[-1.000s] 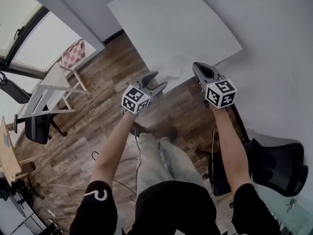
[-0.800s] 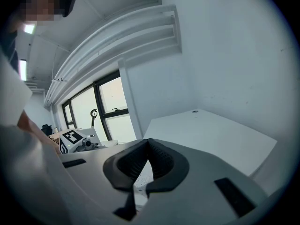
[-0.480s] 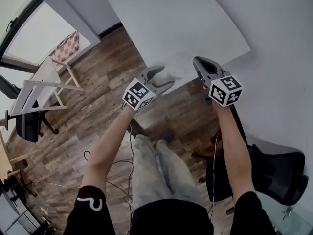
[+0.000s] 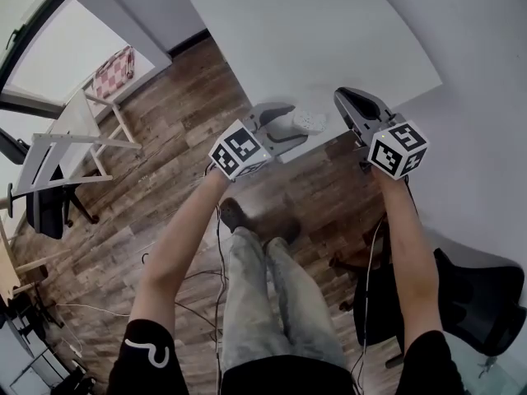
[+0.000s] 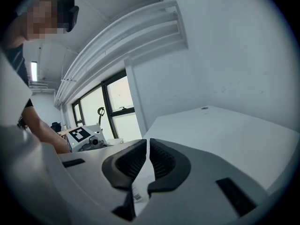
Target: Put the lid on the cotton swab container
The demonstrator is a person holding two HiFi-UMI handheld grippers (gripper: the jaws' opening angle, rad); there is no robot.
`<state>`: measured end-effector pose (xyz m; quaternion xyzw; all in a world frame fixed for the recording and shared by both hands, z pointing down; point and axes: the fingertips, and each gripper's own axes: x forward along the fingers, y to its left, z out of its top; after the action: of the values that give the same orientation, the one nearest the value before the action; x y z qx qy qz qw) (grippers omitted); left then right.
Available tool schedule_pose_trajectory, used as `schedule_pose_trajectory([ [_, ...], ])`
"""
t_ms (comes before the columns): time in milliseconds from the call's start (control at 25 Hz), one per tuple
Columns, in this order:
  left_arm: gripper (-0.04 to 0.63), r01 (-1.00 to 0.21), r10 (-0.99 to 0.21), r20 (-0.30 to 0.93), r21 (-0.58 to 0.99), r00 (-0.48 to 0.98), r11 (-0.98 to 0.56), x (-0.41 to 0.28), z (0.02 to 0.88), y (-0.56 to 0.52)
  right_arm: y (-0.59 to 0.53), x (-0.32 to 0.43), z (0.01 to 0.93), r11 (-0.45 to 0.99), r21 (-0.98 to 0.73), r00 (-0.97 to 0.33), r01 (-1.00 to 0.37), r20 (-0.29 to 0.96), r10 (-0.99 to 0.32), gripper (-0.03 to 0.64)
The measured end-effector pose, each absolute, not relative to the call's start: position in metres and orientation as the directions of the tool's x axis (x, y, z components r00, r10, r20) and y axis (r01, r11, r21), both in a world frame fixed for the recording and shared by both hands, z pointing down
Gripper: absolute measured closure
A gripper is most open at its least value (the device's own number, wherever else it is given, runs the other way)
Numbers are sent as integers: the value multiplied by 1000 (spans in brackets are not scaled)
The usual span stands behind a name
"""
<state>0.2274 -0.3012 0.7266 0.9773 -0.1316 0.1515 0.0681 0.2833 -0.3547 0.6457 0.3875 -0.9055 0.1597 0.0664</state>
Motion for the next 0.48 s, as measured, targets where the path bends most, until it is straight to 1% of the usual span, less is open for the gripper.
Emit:
schedule_pose_trajectory([
  [160, 309, -259, -218, 328, 88, 919, -962, 228, 729, -302, -357, 278, 650, 668, -246, -712, -702, 253, -655, 560],
  [240, 314, -255, -214, 334, 83, 918, -963, 229, 729, -301, -355, 275, 650, 683, -261, -731, -682, 256, -633, 520],
  [360, 327, -256, -215, 348, 75, 912, -964, 230, 730, -302, -357, 266, 651, 703, -285, -759, -651, 259, -598, 441],
  [480, 345, -255, -215, 356, 69, 910, -965, 227, 732, -302, -358, 256, 656, 716, -299, -776, -631, 272, -569, 400],
])
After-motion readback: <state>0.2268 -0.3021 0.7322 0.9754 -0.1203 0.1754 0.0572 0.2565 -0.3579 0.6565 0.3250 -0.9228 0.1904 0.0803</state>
